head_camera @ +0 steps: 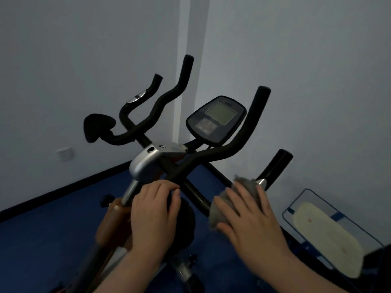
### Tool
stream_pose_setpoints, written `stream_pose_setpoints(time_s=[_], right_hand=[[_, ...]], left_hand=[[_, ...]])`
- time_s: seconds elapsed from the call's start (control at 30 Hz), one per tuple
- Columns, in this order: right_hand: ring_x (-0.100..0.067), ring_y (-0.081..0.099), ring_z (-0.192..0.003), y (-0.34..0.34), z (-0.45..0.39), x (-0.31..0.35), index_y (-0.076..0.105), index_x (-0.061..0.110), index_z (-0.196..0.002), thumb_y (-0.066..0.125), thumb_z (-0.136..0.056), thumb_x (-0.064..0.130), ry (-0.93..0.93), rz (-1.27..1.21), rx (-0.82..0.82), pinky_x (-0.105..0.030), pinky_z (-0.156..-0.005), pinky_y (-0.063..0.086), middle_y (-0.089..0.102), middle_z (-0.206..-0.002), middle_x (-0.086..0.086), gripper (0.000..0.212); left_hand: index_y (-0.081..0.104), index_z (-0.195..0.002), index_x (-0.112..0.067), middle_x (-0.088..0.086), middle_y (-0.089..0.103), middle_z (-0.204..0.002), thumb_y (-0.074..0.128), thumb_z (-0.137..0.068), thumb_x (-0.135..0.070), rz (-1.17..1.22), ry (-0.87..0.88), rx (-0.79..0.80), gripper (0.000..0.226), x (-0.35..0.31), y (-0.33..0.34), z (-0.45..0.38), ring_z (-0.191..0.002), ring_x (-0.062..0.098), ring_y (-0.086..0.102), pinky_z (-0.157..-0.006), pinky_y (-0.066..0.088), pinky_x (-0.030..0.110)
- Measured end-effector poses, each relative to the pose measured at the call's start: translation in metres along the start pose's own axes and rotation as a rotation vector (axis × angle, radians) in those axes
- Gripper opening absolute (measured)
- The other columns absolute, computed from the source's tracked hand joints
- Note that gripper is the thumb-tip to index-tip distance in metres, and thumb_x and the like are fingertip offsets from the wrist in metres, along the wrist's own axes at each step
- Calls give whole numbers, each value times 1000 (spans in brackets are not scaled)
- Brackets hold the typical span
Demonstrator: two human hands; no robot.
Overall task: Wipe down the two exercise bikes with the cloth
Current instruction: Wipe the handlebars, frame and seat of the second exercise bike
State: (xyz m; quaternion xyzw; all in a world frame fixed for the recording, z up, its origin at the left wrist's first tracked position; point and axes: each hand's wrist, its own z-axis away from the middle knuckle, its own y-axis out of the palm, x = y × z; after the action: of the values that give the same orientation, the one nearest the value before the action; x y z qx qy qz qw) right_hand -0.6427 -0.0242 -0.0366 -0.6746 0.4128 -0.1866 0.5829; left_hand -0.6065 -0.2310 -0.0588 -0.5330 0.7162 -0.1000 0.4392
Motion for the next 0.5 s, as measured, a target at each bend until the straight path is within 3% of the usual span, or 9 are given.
stream_pose_setpoints(time_s=[0.07, 0.13, 0.17, 0.2, 0.27, 0.4, 0.5], right_hand=[[-31, 62, -109, 1, -7, 9, 68, 16, -119, 34, -89, 46, 49, 5, 64, -50, -103, 31, 70, -104, -7, 54], [-25, 65, -79, 0, -30, 26, 68, 13, -110, 26, -93, 42, 70, 26, 148, -40, -82, 39, 68, -82, -3, 55], [-23, 63, -74, -3, -44, 29, 63, 13, -116, 20, -96, 38, 30, 41, 196, -37, -70, 38, 66, -87, -3, 53], [-25, 62, -79, -8, -56, 27, 51, 15, -127, 16, -100, 32, -31, 55, 217, -37, -64, 36, 62, -100, -6, 47], [-29, 61, -94, -22, -63, 21, 34, 22, -136, 23, -106, 30, -136, 13, 363, -37, -67, 41, 52, -120, -8, 33], [-30, 58, -104, -33, -61, 21, 37, 17, -133, 23, -107, 37, -182, 109, 447, -34, -70, 33, 55, -121, -10, 37], [-34, 57, -105, -12, -97, 20, 35, 14, -136, 36, -104, 23, -229, -1, 519, -39, -74, 42, 54, -118, -15, 33]], left_hand=[[65, -93, -20, -9, 62, -95, 45, -91, -30, 39, 0, -31, 22, 0, 2, 1, -88, 8, 52, -80, 30, 18], [65, -93, -20, -8, 61, -95, 46, -91, -30, 52, 3, -40, 22, 2, 2, 1, -89, 9, 52, -79, 30, 19], [66, -92, -20, -8, 60, -95, 47, -90, -29, 51, 2, -39, 21, 3, 3, 1, -88, 10, 52, -77, 32, 21], [66, -92, -19, -7, 60, -94, 47, -90, -29, 50, 0, -39, 21, 4, 4, 2, -87, 10, 52, -76, 35, 23], [66, -92, -19, -6, 59, -93, 48, -91, -29, 59, 2, -36, 21, 4, 5, 2, -85, 11, 51, -72, 41, 29], [66, -91, -19, -6, 58, -92, 48, -91, -29, 59, 5, -36, 20, 4, 6, 1, -83, 10, 50, -68, 44, 33], [65, -89, -19, -6, 57, -91, 48, -91, -29, 60, -3, -35, 19, 4, 7, 1, -83, 11, 49, -68, 44, 33]])
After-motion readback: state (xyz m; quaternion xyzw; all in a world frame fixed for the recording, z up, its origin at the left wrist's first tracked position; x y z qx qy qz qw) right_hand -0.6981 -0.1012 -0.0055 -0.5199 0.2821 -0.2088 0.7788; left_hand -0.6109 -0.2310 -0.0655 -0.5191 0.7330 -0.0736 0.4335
